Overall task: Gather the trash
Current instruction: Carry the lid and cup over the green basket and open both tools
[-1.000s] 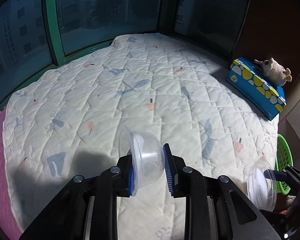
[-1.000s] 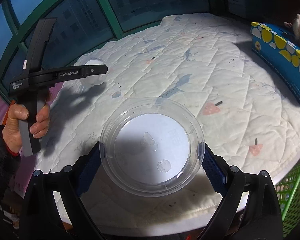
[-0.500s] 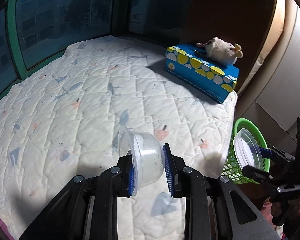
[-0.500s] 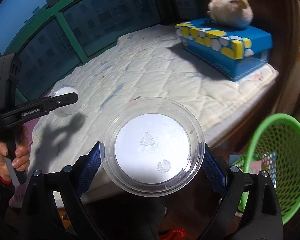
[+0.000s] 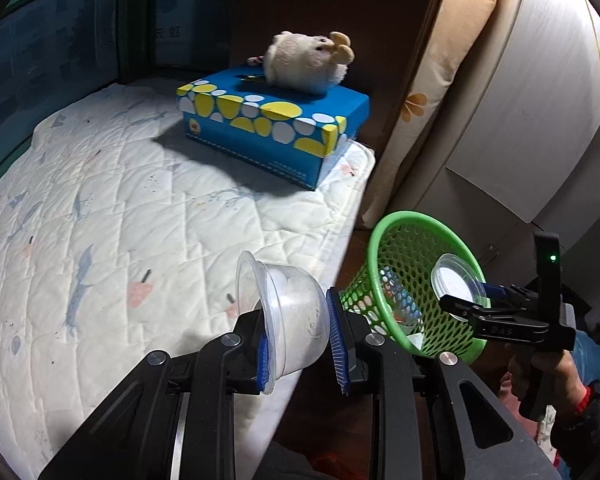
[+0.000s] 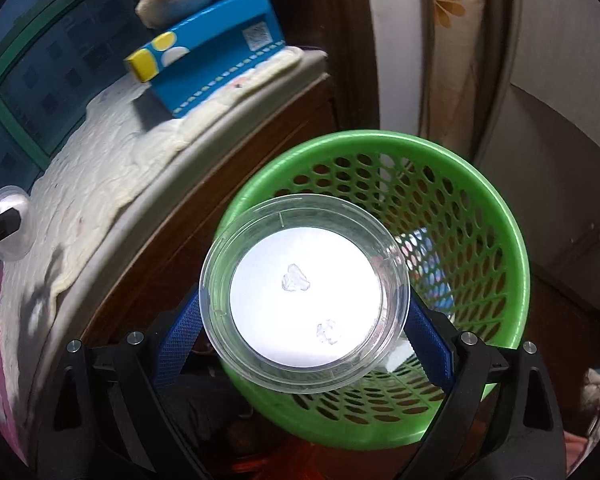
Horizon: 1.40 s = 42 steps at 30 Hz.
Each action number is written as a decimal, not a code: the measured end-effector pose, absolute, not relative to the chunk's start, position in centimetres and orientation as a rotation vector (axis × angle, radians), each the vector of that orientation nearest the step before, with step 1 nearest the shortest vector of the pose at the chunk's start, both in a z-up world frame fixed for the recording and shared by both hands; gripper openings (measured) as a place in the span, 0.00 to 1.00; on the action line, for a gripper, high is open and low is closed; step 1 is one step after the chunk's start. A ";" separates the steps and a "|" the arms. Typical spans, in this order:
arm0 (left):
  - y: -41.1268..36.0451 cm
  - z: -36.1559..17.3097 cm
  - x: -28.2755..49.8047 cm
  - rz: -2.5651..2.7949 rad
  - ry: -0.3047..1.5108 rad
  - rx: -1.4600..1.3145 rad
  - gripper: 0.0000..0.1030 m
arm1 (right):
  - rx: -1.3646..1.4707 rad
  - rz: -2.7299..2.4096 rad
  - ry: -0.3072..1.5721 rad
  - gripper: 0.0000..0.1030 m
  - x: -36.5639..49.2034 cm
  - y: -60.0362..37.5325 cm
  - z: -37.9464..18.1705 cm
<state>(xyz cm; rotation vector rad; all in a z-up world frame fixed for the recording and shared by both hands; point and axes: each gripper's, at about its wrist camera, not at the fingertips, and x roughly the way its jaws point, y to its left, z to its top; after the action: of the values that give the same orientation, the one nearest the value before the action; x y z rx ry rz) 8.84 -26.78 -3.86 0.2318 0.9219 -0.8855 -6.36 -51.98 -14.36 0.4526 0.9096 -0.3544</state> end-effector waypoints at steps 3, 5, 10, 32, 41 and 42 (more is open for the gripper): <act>-28.9 -4.2 7.8 -0.919 0.929 0.257 0.23 | 0.481 -0.392 0.934 0.90 -6.7 -53.6 -15.7; -30.0 -4.5 7.2 -0.936 0.932 0.273 0.23 | 0.499 -0.411 0.944 0.91 -6.9 -54.3 -16.4; -32.5 -5.0 6.1 -0.972 0.947 0.290 0.23 | 0.524 -0.428 0.956 0.91 -7.1 -55.6 -17.4; -39.9 -8.6 3.5 -1.068 1.027 0.351 0.23 | 0.471 -0.439 0.817 0.92 -11.6 -55.0 -12.4; -42.3 -10.6 2.1 -1.090 1.073 0.393 0.23 | 0.468 -0.441 0.773 0.92 -13.2 -54.3 -11.1; -42.5 -10.7 2.0 -1.093 1.076 0.395 0.24 | 0.470 -0.442 0.769 0.92 -13.3 -54.3 -11.0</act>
<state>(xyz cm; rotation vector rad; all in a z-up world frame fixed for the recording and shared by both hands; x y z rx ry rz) 2.04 -42.48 -10.69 0.3954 1.0756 -1.0932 -13.35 -54.27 -11.00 0.4696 0.7691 -0.4424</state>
